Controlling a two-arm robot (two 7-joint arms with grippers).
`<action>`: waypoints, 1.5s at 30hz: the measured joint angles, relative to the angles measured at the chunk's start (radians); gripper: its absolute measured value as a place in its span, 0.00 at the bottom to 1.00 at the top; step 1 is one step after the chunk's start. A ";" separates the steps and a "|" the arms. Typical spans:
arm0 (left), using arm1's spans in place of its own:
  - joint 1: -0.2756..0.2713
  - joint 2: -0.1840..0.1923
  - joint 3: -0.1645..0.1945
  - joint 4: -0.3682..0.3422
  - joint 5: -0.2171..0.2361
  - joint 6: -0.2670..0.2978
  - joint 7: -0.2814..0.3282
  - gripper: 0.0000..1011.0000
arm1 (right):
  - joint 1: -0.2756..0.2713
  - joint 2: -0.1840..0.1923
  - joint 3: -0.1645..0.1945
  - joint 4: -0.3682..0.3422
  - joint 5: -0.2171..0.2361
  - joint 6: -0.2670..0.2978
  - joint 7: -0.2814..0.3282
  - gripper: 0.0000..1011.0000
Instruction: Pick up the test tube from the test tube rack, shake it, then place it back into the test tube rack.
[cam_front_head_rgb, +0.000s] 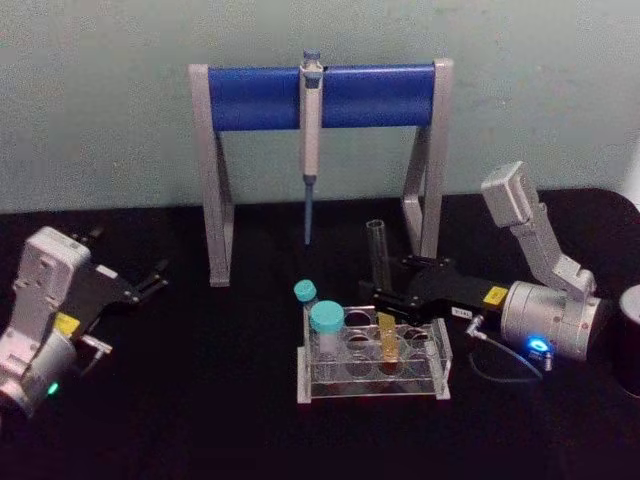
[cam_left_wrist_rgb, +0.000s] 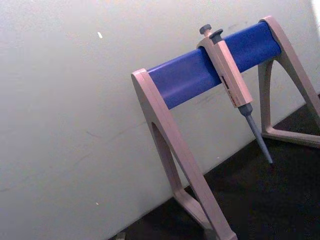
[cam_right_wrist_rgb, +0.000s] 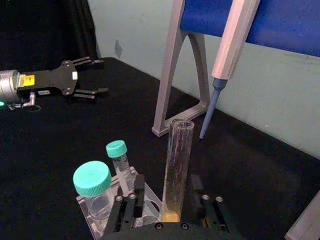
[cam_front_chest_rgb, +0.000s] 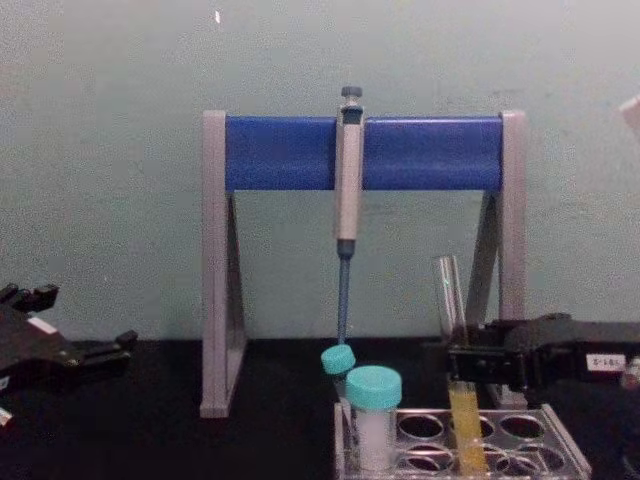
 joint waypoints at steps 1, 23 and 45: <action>0.000 0.000 0.000 0.000 0.000 0.000 0.000 1.00 | 0.000 0.000 0.000 0.000 0.000 0.000 0.000 0.55; 0.000 0.000 0.000 0.000 0.000 0.000 0.000 1.00 | -0.001 0.000 0.000 -0.001 0.000 -0.001 0.000 0.22; 0.000 0.000 0.000 0.000 0.000 0.000 0.000 1.00 | -0.054 0.018 0.033 -0.046 0.009 -0.083 -0.015 0.22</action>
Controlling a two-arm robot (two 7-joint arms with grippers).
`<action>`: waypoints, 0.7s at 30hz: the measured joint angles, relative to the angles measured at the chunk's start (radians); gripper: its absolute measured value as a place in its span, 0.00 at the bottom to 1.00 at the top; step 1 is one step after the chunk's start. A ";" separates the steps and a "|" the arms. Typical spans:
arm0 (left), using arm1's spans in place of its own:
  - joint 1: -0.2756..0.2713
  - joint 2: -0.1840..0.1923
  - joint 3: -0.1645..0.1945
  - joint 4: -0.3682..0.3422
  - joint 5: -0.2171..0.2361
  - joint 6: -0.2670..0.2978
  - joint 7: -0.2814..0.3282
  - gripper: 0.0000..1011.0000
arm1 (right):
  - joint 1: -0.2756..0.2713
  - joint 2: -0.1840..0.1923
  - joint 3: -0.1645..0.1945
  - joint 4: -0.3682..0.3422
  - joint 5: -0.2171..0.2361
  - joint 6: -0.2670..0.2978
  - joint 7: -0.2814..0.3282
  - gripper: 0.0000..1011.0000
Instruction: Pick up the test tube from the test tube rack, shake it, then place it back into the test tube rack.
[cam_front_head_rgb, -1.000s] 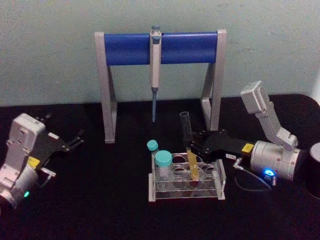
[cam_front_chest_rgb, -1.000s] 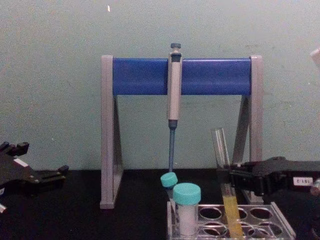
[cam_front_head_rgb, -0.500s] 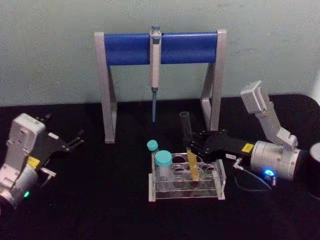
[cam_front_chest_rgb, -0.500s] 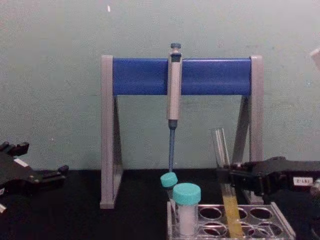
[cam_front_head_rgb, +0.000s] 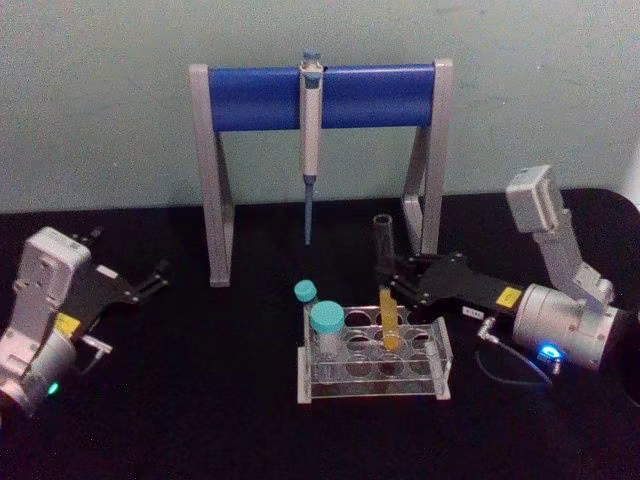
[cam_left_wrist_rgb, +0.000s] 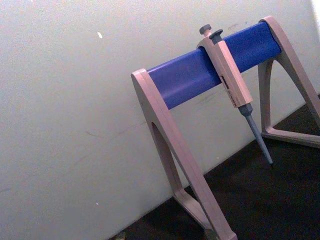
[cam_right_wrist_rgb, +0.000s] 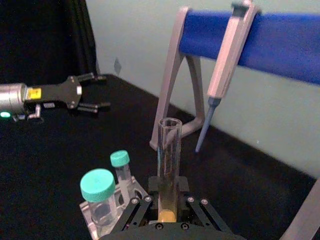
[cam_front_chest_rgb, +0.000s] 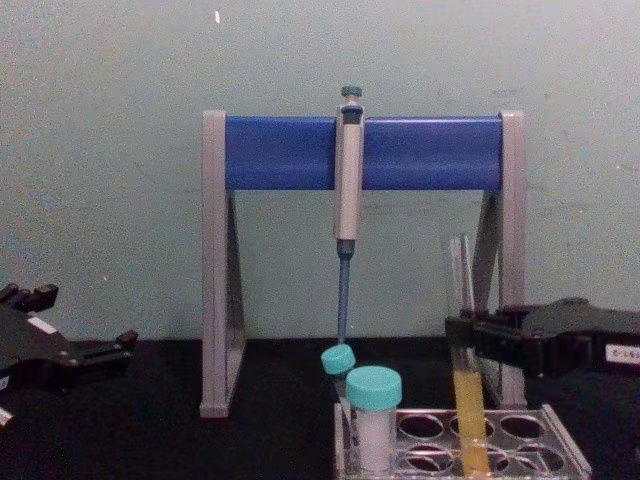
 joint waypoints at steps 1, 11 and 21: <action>0.000 0.000 0.000 0.000 0.000 0.000 0.000 1.00 | -0.009 0.002 0.007 -0.007 0.002 -0.017 -0.001 0.22; 0.000 0.000 0.000 0.000 0.000 0.000 0.000 1.00 | -0.050 0.009 0.057 -0.065 0.015 -0.116 0.006 0.22; 0.000 0.000 0.000 0.000 0.000 0.000 0.000 1.00 | -0.010 -0.008 0.075 -0.072 0.018 -0.148 0.024 0.22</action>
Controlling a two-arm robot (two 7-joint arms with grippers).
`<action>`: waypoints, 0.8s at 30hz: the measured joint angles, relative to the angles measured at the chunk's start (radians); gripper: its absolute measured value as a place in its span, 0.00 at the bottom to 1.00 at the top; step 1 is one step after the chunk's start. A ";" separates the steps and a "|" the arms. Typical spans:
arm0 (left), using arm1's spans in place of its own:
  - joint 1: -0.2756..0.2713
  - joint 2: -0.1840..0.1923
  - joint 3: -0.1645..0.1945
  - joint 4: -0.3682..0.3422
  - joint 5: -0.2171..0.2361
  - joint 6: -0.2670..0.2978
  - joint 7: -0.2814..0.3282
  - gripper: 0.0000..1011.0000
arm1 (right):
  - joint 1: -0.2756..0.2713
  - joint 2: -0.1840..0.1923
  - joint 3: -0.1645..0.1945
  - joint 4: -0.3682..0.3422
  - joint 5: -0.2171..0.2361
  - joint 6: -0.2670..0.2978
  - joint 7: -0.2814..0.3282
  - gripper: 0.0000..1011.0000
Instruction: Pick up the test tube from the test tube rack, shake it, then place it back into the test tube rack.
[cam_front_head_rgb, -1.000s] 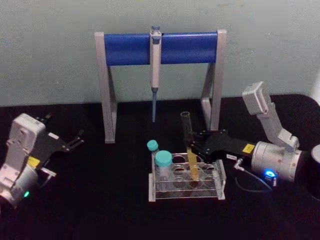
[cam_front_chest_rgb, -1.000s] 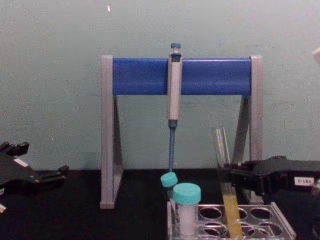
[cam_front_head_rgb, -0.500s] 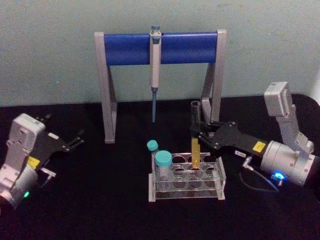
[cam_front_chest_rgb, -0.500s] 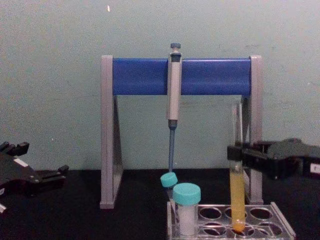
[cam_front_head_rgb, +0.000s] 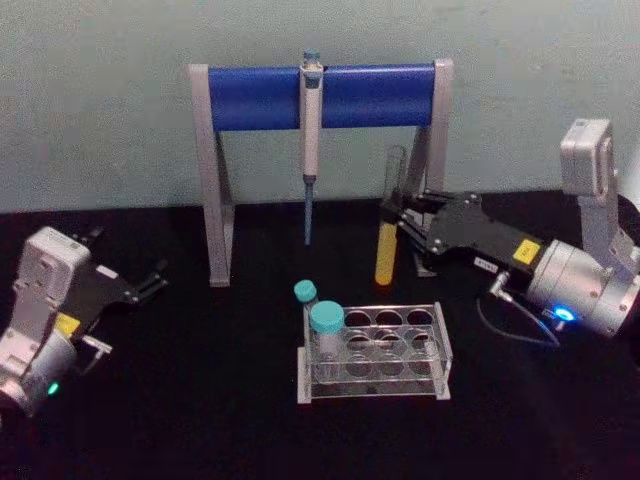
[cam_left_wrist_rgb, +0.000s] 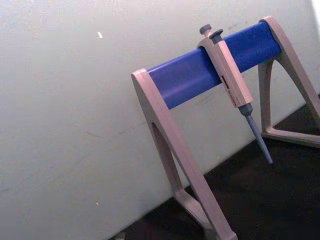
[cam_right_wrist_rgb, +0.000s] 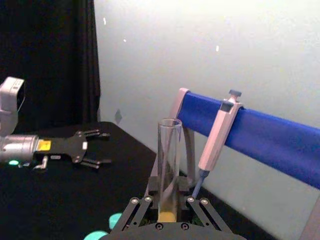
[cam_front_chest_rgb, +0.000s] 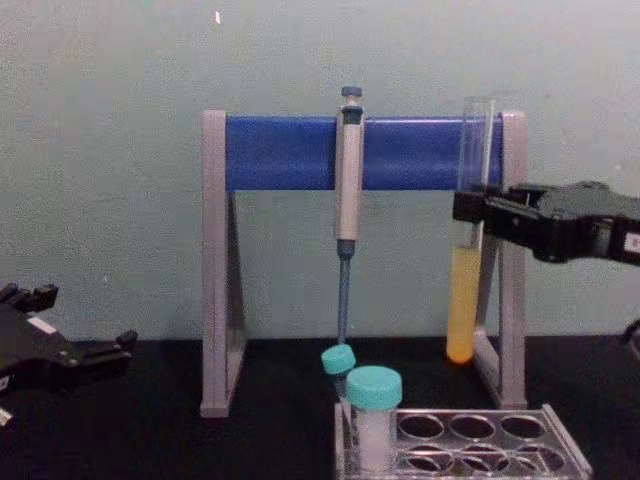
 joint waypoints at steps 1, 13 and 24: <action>0.000 0.000 0.000 0.000 0.000 0.000 0.000 1.00 | 0.004 -0.003 0.000 0.004 0.000 0.000 0.001 0.22; 0.000 0.000 0.000 0.000 0.000 0.000 0.000 1.00 | 0.042 -0.029 -0.013 0.049 -0.004 -0.001 0.011 0.22; 0.000 0.000 0.000 0.000 0.000 0.000 0.000 1.00 | 0.022 -0.011 0.004 0.031 -0.016 0.006 -0.020 0.22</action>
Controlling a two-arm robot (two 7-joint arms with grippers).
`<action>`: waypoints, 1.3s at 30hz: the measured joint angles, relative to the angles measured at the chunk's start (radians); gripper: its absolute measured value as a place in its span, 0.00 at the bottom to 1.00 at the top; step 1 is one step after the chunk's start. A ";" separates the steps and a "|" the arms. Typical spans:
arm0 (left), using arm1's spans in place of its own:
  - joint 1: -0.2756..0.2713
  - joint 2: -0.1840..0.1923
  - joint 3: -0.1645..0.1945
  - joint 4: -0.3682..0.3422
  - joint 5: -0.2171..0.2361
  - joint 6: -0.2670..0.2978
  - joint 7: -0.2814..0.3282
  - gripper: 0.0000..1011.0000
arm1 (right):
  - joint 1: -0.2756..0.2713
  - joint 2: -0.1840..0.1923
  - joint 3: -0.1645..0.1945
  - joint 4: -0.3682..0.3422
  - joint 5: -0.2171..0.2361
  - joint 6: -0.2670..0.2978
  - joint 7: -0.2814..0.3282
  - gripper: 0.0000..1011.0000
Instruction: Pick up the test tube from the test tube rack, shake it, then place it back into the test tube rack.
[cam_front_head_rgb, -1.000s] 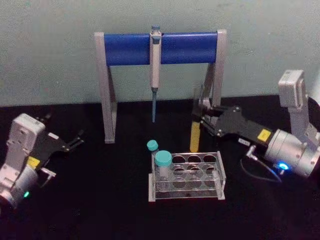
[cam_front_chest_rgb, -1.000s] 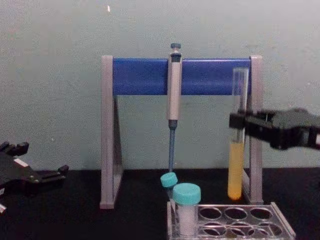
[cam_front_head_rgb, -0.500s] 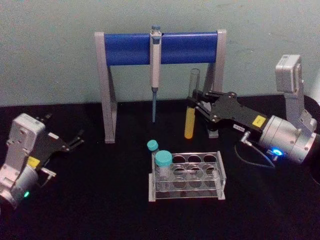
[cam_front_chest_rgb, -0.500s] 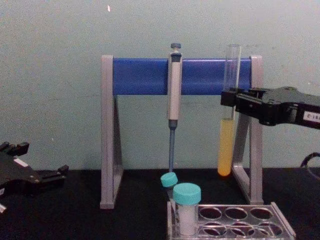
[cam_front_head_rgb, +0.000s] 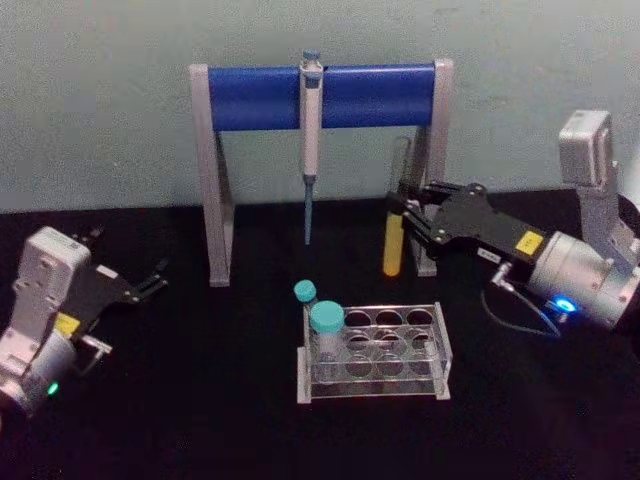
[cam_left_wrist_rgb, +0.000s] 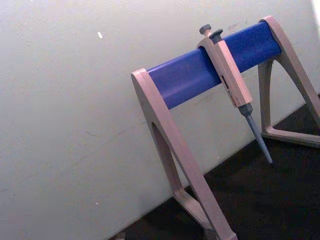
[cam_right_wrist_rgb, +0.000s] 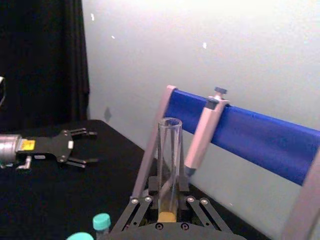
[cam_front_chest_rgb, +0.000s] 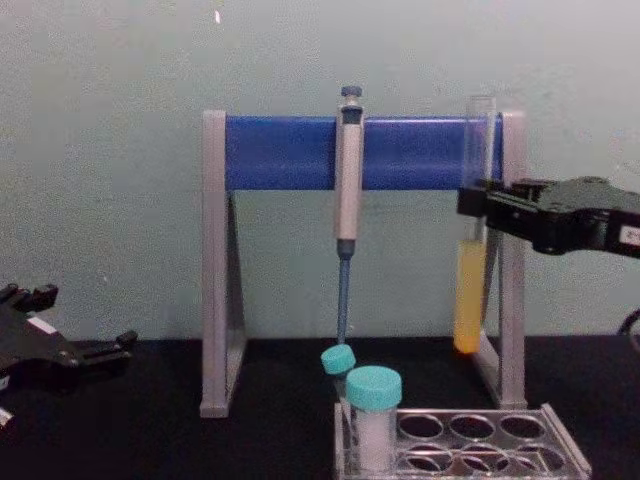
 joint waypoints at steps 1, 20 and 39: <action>0.000 0.000 0.000 0.000 0.000 0.000 0.000 1.00 | -0.005 0.004 0.003 -0.006 -0.001 0.002 -0.005 0.22; 0.000 0.000 0.000 0.000 0.000 0.000 0.000 1.00 | -0.166 0.064 0.051 -0.184 0.037 0.048 -0.035 0.22; 0.000 0.000 0.000 0.000 0.000 0.000 0.000 1.00 | 0.018 -0.040 -0.027 0.027 0.001 -0.009 0.015 0.22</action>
